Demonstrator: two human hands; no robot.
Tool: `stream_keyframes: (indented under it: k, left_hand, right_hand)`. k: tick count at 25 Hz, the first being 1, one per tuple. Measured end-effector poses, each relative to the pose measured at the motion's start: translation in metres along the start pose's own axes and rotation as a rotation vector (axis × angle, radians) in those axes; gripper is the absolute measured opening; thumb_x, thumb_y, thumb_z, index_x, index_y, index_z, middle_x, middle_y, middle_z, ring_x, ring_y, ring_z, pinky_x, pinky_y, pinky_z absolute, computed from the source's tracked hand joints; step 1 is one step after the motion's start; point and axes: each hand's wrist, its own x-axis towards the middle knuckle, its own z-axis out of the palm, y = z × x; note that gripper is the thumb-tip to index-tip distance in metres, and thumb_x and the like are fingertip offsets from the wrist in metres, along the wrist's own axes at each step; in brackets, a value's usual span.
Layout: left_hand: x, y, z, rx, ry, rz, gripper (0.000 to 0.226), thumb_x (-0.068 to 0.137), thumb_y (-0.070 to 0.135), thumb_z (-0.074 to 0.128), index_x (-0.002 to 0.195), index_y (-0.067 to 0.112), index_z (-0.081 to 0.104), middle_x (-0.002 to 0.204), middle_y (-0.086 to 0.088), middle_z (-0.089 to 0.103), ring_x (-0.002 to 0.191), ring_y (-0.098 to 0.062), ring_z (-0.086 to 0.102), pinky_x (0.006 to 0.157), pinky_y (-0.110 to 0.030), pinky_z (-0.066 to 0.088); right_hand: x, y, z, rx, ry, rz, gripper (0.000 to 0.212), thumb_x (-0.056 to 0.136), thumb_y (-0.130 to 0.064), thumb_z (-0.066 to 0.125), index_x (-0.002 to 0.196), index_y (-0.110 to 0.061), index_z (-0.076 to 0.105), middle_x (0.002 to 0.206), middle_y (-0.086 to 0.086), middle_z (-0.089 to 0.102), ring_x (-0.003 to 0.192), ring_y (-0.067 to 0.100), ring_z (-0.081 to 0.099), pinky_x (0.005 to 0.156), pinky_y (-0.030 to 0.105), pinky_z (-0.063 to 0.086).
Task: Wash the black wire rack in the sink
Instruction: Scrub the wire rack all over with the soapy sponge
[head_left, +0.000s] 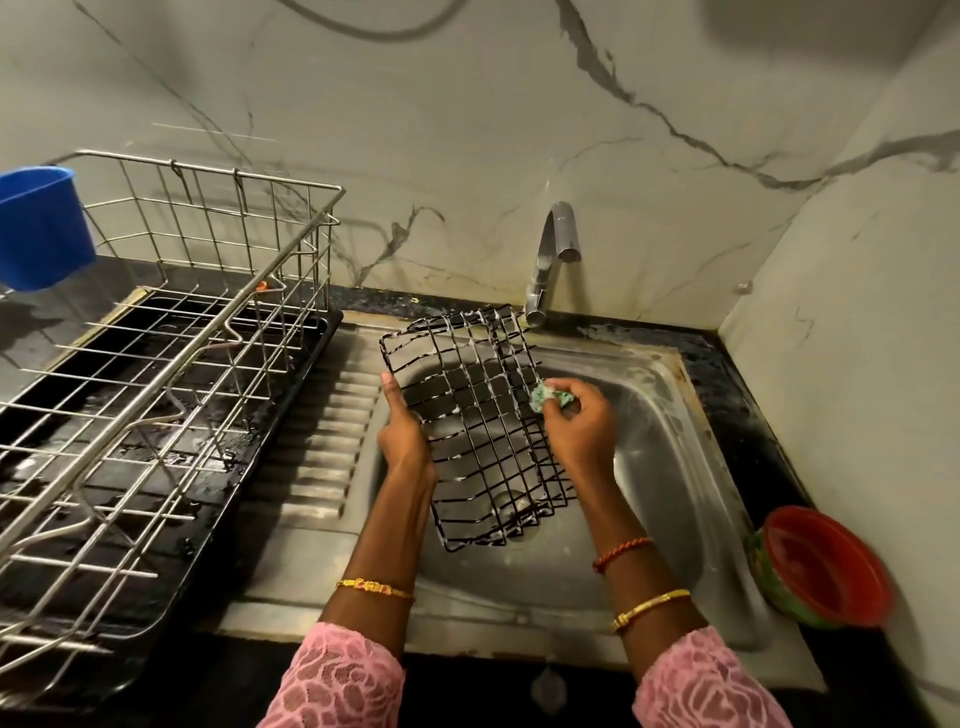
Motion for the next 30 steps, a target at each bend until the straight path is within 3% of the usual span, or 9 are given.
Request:
stream_keyframes:
  k: [6, 9, 11, 14, 18, 21, 25, 29, 30]
  left_hand:
    - [0.000, -0.006, 0.002, -0.005, 0.073, -0.010, 0.094, 0.074, 0.080, 0.045, 0.130, 0.005, 0.052, 0.126, -0.016, 0.061, 0.106, -0.031, 0.062, 0.096, -0.049, 0.049]
    - [0.003, -0.008, 0.000, -0.017, 0.064, -0.001, 0.089, 0.078, 0.076, 0.045, 0.127, 0.003, 0.055, 0.125, -0.018, 0.060, 0.093, -0.024, 0.064, 0.085, -0.038, 0.053]
    - [0.002, -0.008, 0.001, -0.005, 0.049, -0.015, 0.090, 0.079, 0.075, 0.045, 0.131, 0.003, 0.051, 0.126, -0.016, 0.060, 0.102, -0.027, 0.062, 0.093, -0.041, 0.050]
    - [0.002, -0.007, -0.001, -0.008, 0.034, -0.011, 0.095, 0.074, 0.079, 0.046, 0.133, 0.004, 0.049, 0.124, -0.014, 0.061, 0.107, -0.028, 0.060, 0.099, -0.046, 0.048]
    - [0.003, -0.008, 0.002, 0.017, 0.060, -0.009, 0.084, 0.080, 0.075, 0.044, 0.126, 0.005, 0.055, 0.085, -0.001, 0.062, 0.083, -0.019, 0.059, 0.089, -0.043, 0.053]
    - [0.003, -0.011, 0.004, 0.031, 0.081, -0.025, 0.087, 0.076, 0.079, 0.044, 0.120, 0.006, 0.059, 0.097, -0.006, 0.067, 0.087, -0.022, 0.062, 0.077, -0.035, 0.053]
    - [0.006, -0.015, -0.001, 0.014, 0.098, -0.044, 0.098, 0.073, 0.081, 0.046, 0.133, 0.005, 0.051, 0.124, -0.011, 0.061, 0.106, -0.027, 0.059, 0.096, -0.043, 0.048]
    - [0.009, -0.017, -0.002, -0.008, 0.059, -0.041, 0.089, 0.078, 0.076, 0.047, 0.131, 0.005, 0.052, 0.090, -0.001, 0.062, 0.080, -0.015, 0.055, 0.077, -0.032, 0.047]
    - [0.010, -0.019, 0.000, -0.006, 0.063, -0.037, 0.089, 0.078, 0.076, 0.047, 0.131, 0.005, 0.051, 0.092, -0.002, 0.063, 0.079, -0.015, 0.055, 0.076, -0.033, 0.047]
  right_hand:
    - [-0.025, -0.011, 0.018, -0.053, 0.011, -0.145, 0.022, 0.082, 0.005, 0.062, 0.104, 0.002, 0.065, 0.107, 0.013, 0.064, 0.092, 0.015, 0.061, 0.072, -0.002, 0.043]
    - [-0.046, -0.018, 0.026, -0.081, -0.114, -0.302, 0.019, 0.083, 0.005, 0.059, 0.098, -0.001, 0.069, 0.101, 0.007, 0.065, 0.089, 0.010, 0.059, 0.076, -0.001, 0.042]
    - [-0.044, -0.018, 0.024, -0.084, -0.141, -0.368, 0.019, 0.083, 0.006, 0.059, 0.097, -0.002, 0.069, 0.098, 0.006, 0.065, 0.088, 0.009, 0.058, 0.076, 0.000, 0.043]
    - [-0.023, -0.016, 0.015, -0.051, -0.042, -0.263, 0.018, 0.081, 0.008, 0.060, 0.095, 0.000, 0.067, 0.100, 0.011, 0.066, 0.087, 0.015, 0.062, 0.071, 0.000, 0.044]
    - [-0.028, -0.017, 0.017, -0.057, 0.004, -0.204, 0.018, 0.082, 0.007, 0.060, 0.096, -0.002, 0.066, 0.100, 0.010, 0.066, 0.088, 0.016, 0.063, 0.070, 0.004, 0.048]
    - [-0.062, -0.022, 0.031, -0.146, -0.043, -0.350, 0.021, 0.080, 0.006, 0.061, 0.095, -0.006, 0.069, 0.098, 0.005, 0.067, 0.090, 0.013, 0.060, 0.080, 0.018, 0.050]
    - [-0.064, -0.020, 0.026, -0.127, -0.156, -0.425, 0.023, 0.081, 0.006, 0.060, 0.098, -0.008, 0.068, 0.099, 0.004, 0.066, 0.091, 0.011, 0.059, 0.081, 0.012, 0.047]
    - [-0.034, -0.014, 0.012, -0.106, -0.047, -0.235, 0.018, 0.082, 0.006, 0.061, 0.097, -0.003, 0.067, 0.097, 0.009, 0.068, 0.087, 0.018, 0.065, 0.068, 0.005, 0.048]
    - [-0.034, -0.015, 0.012, -0.110, -0.046, -0.228, 0.017, 0.082, 0.005, 0.062, 0.096, -0.003, 0.067, 0.096, 0.009, 0.068, 0.086, 0.017, 0.065, 0.067, 0.005, 0.048]
